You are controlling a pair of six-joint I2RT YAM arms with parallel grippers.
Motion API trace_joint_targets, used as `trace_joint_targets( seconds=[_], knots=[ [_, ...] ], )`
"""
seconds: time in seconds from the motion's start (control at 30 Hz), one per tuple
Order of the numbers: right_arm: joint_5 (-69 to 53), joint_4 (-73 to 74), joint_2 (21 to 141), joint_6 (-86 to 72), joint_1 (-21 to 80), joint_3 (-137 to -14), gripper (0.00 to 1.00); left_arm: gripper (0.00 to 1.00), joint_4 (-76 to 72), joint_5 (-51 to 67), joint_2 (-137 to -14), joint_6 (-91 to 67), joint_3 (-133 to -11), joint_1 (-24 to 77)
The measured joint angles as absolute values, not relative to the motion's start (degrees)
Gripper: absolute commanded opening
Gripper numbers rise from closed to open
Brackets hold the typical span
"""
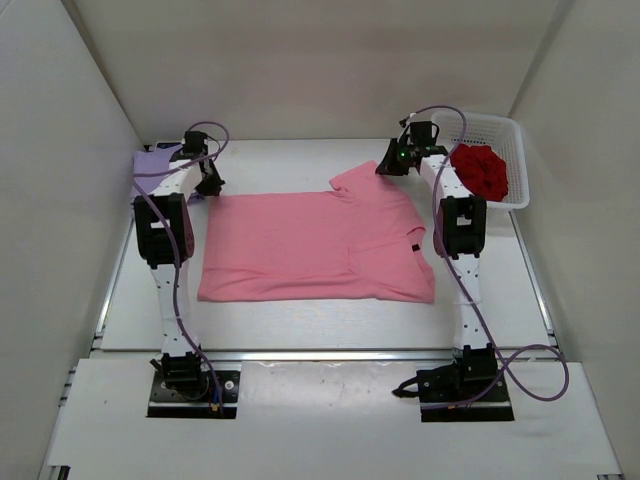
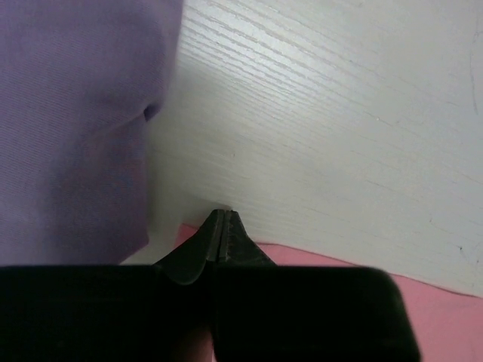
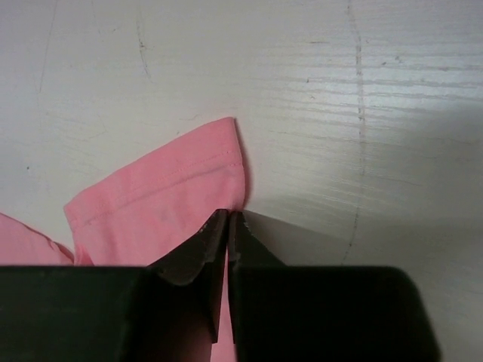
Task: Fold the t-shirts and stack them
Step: Grap the side of the flattened tshirt furthest away from the robot with both arms
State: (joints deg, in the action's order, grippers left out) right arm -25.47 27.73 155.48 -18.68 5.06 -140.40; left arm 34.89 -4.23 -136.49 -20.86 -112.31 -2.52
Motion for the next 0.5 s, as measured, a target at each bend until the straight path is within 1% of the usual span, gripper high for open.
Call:
trace_joint_targets(
  seconds=[0.03,0.07,0.2,0.33,0.43,0.5],
  knots=[
    [-25.63,27.70,155.50,-18.96,5.06,-140.42,0.00,0.00,34.61,-4.12,-136.27,-20.93,-111.94,-2.61],
    [-25.98,27.70,155.57,-19.38,5.02,-140.51,0.00,0.00,34.20,-3.99,-136.03,-21.02,-111.46,-2.66],
    [-27.11,27.92,155.59,-19.94,4.75,-141.64,0.00,0.00,32.25,-3.68,-133.56,-20.99,-107.26,-2.70],
    [-28.32,29.80,155.17,-19.75,4.56,-144.05,0.00,0.00,29.80,-3.09,-128.92,-21.21,-99.63,-2.74],
    [-29.65,32.12,153.27,-19.46,4.34,-144.22,0.00,0.00,28.12,-2.07,-125.56,-21.85,-95.07,-3.09],
    [-29.67,33.80,151.55,-19.00,4.49,-144.24,0.00,0.00,27.55,-1.37,-124.18,-22.11,-94.11,-3.22]
  ],
)
